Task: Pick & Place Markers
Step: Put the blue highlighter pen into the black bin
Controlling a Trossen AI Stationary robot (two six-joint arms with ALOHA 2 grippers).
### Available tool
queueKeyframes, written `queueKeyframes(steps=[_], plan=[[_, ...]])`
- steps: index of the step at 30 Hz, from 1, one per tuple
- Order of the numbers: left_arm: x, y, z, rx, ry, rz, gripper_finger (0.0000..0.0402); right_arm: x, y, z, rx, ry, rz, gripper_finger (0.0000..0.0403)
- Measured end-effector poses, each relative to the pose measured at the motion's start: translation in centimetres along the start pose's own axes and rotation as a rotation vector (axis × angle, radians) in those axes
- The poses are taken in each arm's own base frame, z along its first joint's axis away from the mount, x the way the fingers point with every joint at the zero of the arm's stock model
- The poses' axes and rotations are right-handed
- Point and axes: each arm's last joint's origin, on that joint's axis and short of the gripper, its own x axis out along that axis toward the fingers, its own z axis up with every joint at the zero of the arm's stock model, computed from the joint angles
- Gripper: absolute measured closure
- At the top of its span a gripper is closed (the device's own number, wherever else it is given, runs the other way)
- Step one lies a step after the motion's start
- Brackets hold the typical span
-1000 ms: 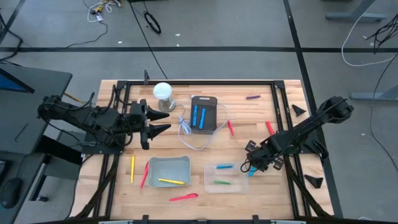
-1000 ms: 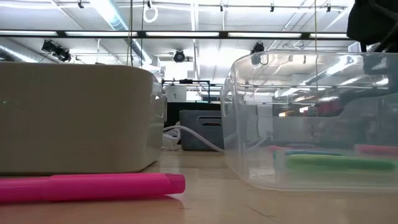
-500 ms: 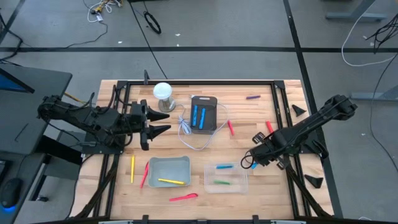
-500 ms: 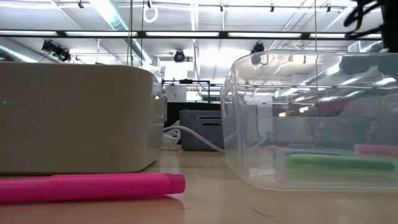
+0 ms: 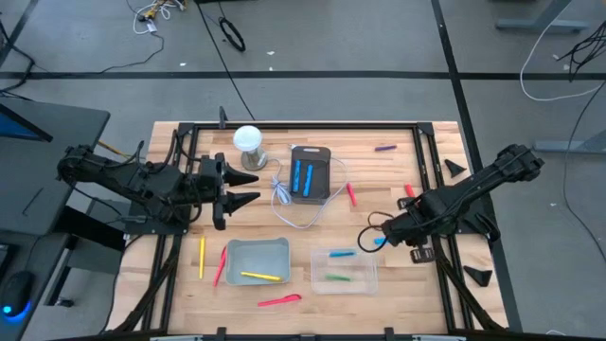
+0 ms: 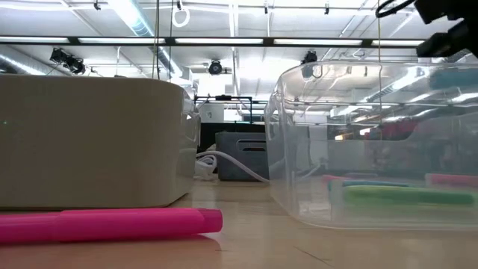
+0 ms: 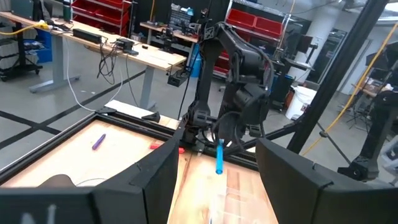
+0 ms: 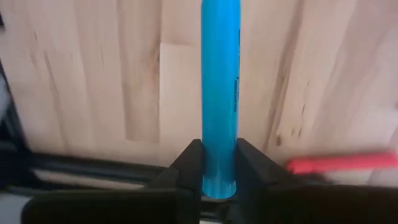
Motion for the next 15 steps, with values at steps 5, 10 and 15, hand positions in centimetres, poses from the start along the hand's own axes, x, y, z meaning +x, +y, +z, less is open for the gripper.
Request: queueKeyframes(steps=[5,10,15], plan=[[0.00,0.00,0.00,0.000,0.000,0.000,0.0181,-0.90,0.18,0.14,0.256,-0.022,0.013,0.0341],[0.00,0.00,0.00,0.010,0.000,0.000,0.0181,-1.14,0.25,0.23,0.547,-0.030,0.024,0.0341],[0.00,0.00,0.00,0.010,0.000,0.000,0.0181,-1.14,0.27,0.28,0.840,-0.031,0.032,0.0341]])
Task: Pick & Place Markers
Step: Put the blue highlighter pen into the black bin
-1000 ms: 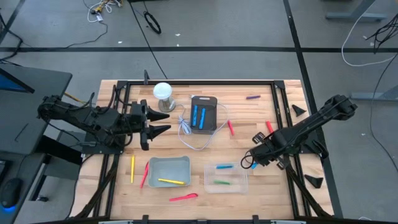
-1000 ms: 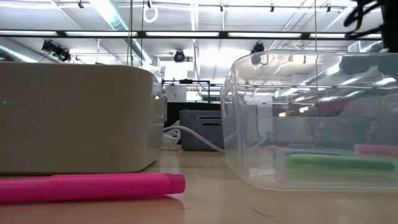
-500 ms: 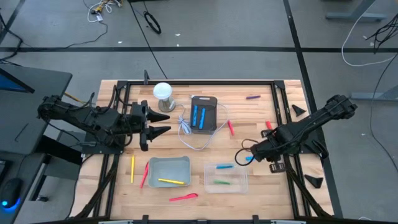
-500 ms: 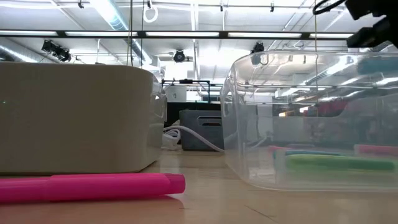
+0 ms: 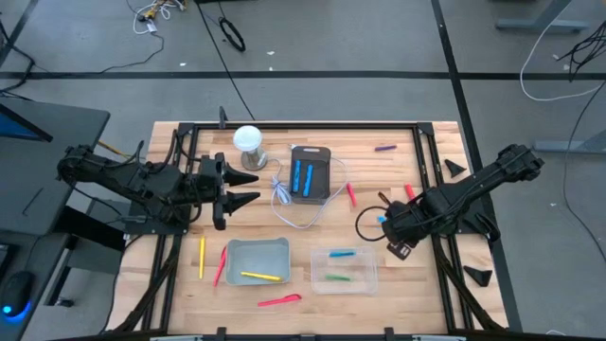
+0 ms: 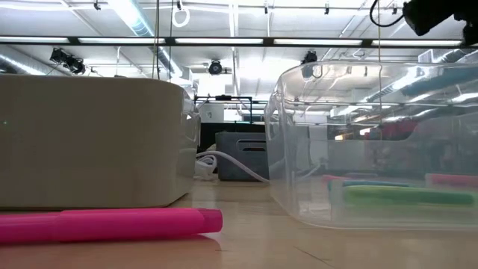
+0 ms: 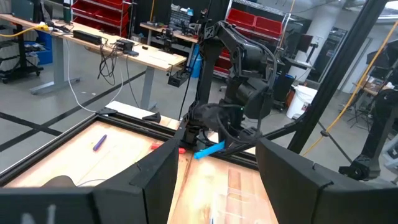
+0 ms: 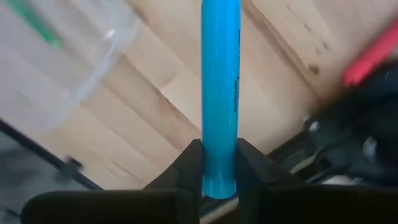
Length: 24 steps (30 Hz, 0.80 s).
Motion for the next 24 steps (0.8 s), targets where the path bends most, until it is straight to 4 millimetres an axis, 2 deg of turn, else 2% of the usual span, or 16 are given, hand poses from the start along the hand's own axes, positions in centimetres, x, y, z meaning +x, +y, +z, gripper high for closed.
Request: queueKeyframes(steps=[8,15,24], plan=[[0.0,0.0,0.0,-0.001,-0.001,0.000,0.0181,0.0,0.0,0.1,0.389,-0.038,0.003,0.0341],[0.0,0.0,0.1,-0.003,-0.006,0.000,0.0181,0.0,-0.1,0.5,0.630,-0.143,0.004,0.0341],[0.0,0.0,0.1,0.012,-0.007,0.001,0.0181,-0.2,-0.4,1.8,0.736,-0.178,0.027,0.0342]])
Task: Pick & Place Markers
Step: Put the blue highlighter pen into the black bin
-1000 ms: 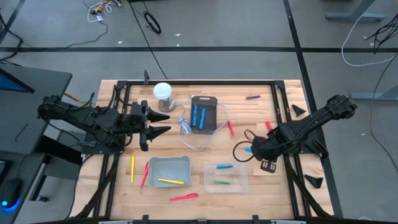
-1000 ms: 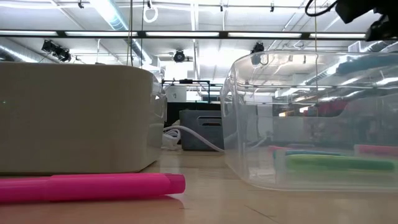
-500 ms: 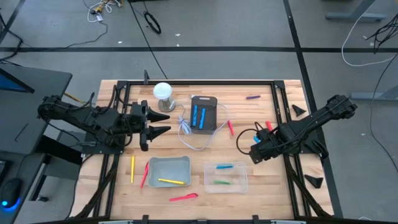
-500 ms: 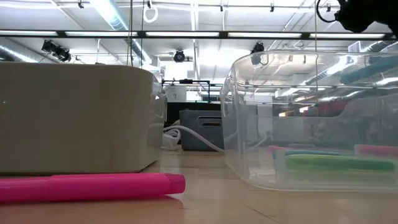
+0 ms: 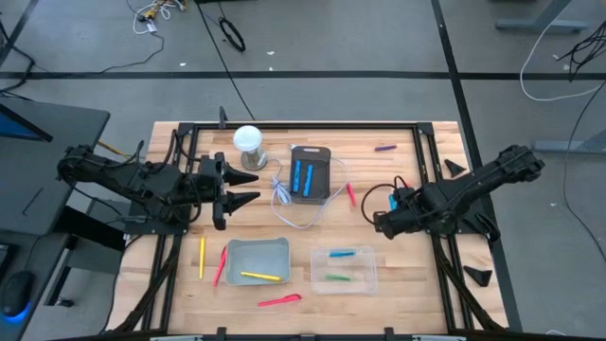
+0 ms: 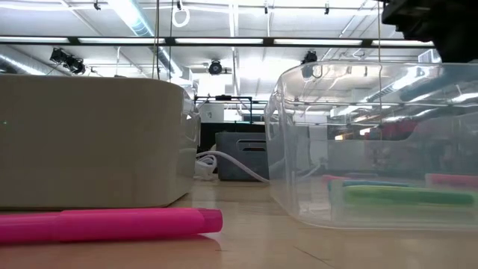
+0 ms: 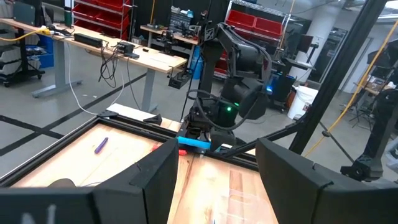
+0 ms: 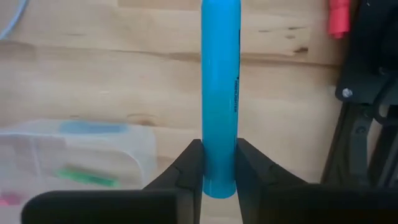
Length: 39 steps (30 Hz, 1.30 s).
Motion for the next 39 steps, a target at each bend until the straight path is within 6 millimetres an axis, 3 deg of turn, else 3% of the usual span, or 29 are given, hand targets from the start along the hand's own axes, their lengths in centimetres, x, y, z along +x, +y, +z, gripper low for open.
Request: queueKeyframes(steps=[7,16,22,33,39], plan=[[0.0,0.1,0.1,0.010,-0.003,0.006,0.0181,1.3,2.5,2.9,0.028,-0.005,0.028,0.0351],[-1.3,0.6,1.0,0.061,-0.045,-0.005,0.0181,4.1,7.4,7.4,0.097,-0.012,0.187,0.0351],[-1.6,0.6,1.2,0.084,-0.042,-0.036,0.0181,5.4,9.4,9.6,0.152,-0.029,0.281,0.0351],[-1.6,0.5,1.1,0.091,-0.031,-0.083,0.0181,2.6,13.6,13.9,0.100,-0.101,0.233,0.0351],[-1.6,0.4,1.1,0.091,-0.031,-0.085,0.0181,2.2,16.4,16.5,0.091,-0.122,0.235,0.0351]])
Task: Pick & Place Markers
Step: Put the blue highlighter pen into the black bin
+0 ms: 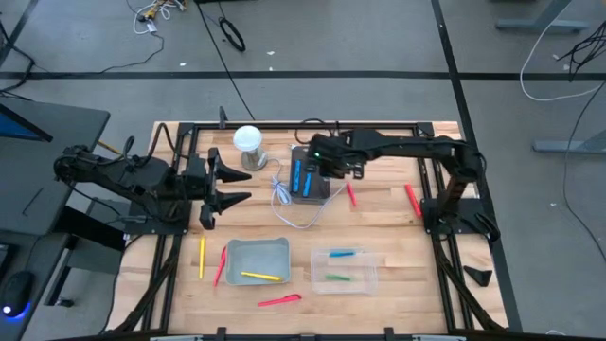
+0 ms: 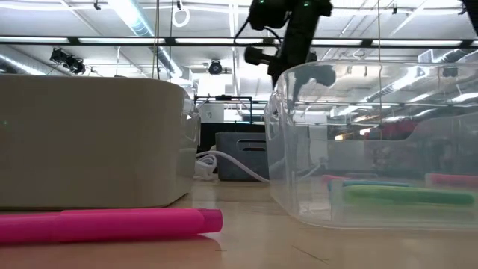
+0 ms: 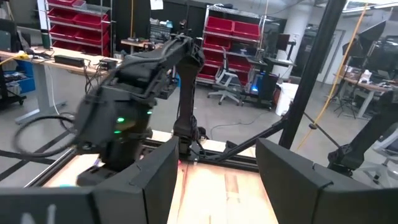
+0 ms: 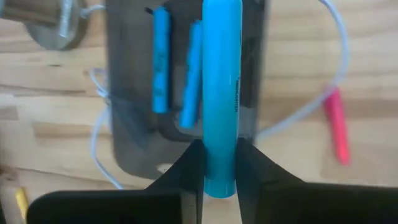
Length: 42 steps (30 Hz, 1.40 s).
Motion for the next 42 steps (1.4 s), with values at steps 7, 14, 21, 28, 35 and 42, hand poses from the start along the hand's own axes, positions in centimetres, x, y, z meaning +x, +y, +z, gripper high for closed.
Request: queueKeyframes(steps=[7,14,21,28,35,42], plan=[[0.0,-0.1,0.0,0.000,0.010,-0.047,0.0181,0.9,2.1,1.4,-0.003,-0.006,-0.016,0.0351],[0.0,-0.2,-0.1,0.001,0.014,-0.059,0.0181,1.3,2.1,1.1,0.007,-0.001,-0.058,0.0351],[0.0,-0.2,-0.1,0.015,0.014,-0.059,0.0181,1.3,1.9,1.2,0.012,-0.042,-0.086,0.0351],[0.0,-0.2,-0.1,0.040,0.013,-0.059,0.0181,2.4,2.1,1.2,0.019,-0.060,-0.108,0.0351],[0.0,-0.2,-0.1,0.043,0.012,-0.059,0.0181,5.9,2.6,0.5,-0.004,-0.008,-0.151,0.0351],[0.0,-0.1,-0.2,0.050,0.028,-0.057,0.0181,9.4,3.1,0.1,-0.018,0.030,-0.150,0.0351]])
